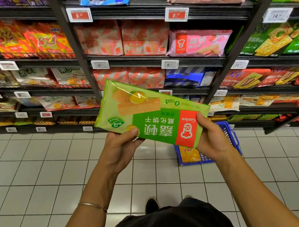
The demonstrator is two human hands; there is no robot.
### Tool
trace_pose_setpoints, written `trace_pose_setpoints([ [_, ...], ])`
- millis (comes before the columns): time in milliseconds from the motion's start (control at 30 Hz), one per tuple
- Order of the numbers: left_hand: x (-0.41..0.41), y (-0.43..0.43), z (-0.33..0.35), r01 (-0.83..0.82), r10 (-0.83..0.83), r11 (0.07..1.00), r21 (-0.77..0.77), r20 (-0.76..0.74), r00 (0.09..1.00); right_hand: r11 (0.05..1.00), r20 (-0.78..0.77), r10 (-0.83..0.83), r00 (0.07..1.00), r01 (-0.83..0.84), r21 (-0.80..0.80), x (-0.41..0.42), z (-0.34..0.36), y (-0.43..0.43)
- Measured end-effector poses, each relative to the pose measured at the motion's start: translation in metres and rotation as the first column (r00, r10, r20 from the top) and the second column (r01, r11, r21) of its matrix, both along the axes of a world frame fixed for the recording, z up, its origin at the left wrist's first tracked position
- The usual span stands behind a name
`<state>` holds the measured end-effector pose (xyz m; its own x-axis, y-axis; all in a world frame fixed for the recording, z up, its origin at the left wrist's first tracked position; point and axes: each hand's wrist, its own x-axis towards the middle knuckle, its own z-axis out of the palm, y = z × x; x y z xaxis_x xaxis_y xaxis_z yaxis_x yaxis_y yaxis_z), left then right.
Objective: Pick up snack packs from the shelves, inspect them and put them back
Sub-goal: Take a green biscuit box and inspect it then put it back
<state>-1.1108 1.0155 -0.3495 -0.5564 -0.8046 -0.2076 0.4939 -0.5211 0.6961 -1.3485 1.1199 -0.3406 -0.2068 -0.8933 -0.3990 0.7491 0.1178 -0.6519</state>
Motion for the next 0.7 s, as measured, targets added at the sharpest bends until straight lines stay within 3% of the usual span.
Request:
trace_pose_setpoints([
  [233, 0.002, -0.004, -0.005, -0.073, 0.085, 0.989, 0.132, -0.095, 0.992, 0.972, -0.136, 0.17, 0.976, -0.189, -0.138, -0.004, 0.003, 0.003],
  [467, 0.008, -0.009, -0.003, -0.098, 0.104, 0.99, 0.106, -0.058, 0.993, 0.949, -0.148, 0.241, 0.959, -0.264, -0.17, -0.01, 0.007, -0.002],
  [567, 0.009, -0.01, 0.005, -0.12, 0.121, 0.992, -0.043, 0.034, 0.992, 0.981, -0.102, 0.133, 0.986, -0.146, -0.13, -0.012, 0.002, -0.004],
  [633, 0.008, -0.012, 0.016, -0.141, 0.172, 0.968, -0.209, 0.138, 0.975, 0.998, -0.234, 0.05, 0.971, -0.059, -0.031, -0.014, 0.003, -0.006],
  [700, 0.005, -0.012, 0.031, -0.119, 0.214, 0.926, -0.357, 0.24, 0.947, 0.997, -0.419, 0.069, 0.905, -0.072, 0.009, -0.014, 0.007, -0.007],
])
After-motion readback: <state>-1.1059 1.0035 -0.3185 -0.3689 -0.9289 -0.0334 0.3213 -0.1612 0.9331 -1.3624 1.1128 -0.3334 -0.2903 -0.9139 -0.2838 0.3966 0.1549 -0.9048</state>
